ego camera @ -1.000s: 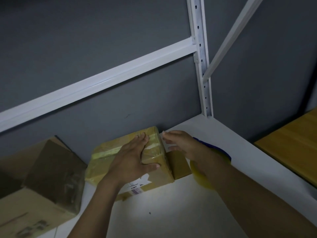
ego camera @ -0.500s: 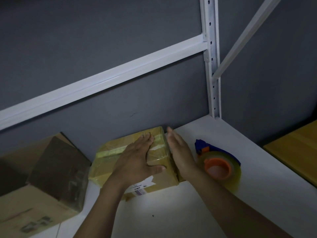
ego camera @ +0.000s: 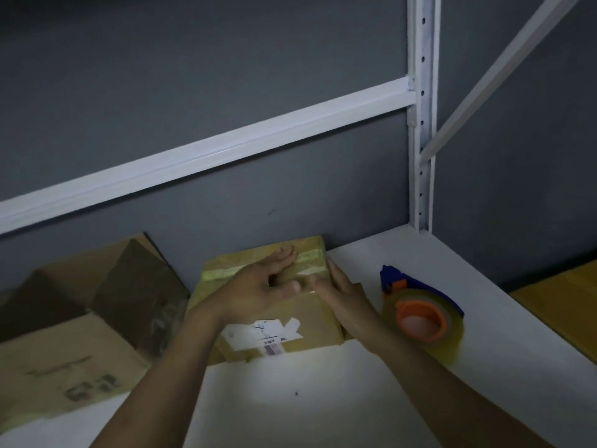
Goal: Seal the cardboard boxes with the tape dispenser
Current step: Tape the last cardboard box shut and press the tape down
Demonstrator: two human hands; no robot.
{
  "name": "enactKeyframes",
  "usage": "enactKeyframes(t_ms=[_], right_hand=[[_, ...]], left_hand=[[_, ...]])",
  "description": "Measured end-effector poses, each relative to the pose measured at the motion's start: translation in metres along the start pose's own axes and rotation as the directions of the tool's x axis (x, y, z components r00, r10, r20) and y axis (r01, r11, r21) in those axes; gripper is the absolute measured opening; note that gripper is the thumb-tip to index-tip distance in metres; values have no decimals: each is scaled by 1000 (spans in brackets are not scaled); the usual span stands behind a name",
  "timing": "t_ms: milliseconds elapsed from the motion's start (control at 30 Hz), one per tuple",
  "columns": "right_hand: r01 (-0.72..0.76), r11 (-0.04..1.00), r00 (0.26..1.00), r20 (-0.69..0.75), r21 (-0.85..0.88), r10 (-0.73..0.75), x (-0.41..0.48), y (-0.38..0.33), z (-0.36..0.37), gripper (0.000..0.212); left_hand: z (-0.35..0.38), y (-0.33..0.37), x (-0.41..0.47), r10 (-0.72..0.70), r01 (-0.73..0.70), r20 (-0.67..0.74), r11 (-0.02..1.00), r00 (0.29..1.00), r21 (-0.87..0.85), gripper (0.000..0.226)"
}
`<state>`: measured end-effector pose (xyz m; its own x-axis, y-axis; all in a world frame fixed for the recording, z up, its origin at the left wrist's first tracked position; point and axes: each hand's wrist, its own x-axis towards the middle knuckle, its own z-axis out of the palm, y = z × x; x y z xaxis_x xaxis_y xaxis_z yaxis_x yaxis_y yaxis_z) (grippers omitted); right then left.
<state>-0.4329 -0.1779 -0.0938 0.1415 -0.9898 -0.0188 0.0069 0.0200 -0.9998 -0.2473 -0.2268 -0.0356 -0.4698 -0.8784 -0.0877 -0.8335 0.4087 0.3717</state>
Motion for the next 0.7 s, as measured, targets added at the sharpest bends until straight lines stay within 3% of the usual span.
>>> enactKeyframes(t_ms=[33,100,167,233,300,367,400,500,533,567,633,700], right_hand=[[30,998,999,-20,-51,-31,0,0,-2,43],[125,959,986,-74,-255,-148,3,4,-6,47],[285,792,924,-66,-539,-377,6,6,-8,44],[398,547,829,33,-736,-558,9,5,-7,38],[457,368,735,111,-810,-668,15,3,-7,39],[466,280,677,134,-840,-724,26,1,-10,37],[429,298,688,95,-853,-719,31,-2,-10,33],[206,659,836,-220,-723,-503,47,-13,-11,18],[153,730,878,-248,-666,-410,52,-14,-10,17],[143,723,895,-223,-676,-385,57,-14,-8,18],[149,716,922,-165,-682,-349,58,-16,-4,31],[153,808,961,-106,-569,-257,48,-22,2,42]], left_hand=[[-9,-10,-1,-60,60,-55,998,997,-6,72],[-24,-38,-4,-212,227,-146,969,966,99,80],[-32,-62,-8,-322,331,-129,942,938,55,89],[-31,-76,-12,-333,321,-132,942,934,-101,84],[-28,-80,-15,-339,325,-156,939,928,-112,77],[-24,-81,-21,-394,388,-181,919,901,-67,72],[-23,-81,-26,-403,401,-202,914,892,-52,71],[-20,-74,-50,-319,271,-214,936,923,-224,70],[-18,-67,-61,-273,205,-197,929,942,-309,63],[-16,-59,-71,-238,172,-153,919,959,-354,61],[-7,-49,-88,-184,152,-66,930,981,-334,78],[4,-45,-95,-174,137,-99,944,980,-301,92]])
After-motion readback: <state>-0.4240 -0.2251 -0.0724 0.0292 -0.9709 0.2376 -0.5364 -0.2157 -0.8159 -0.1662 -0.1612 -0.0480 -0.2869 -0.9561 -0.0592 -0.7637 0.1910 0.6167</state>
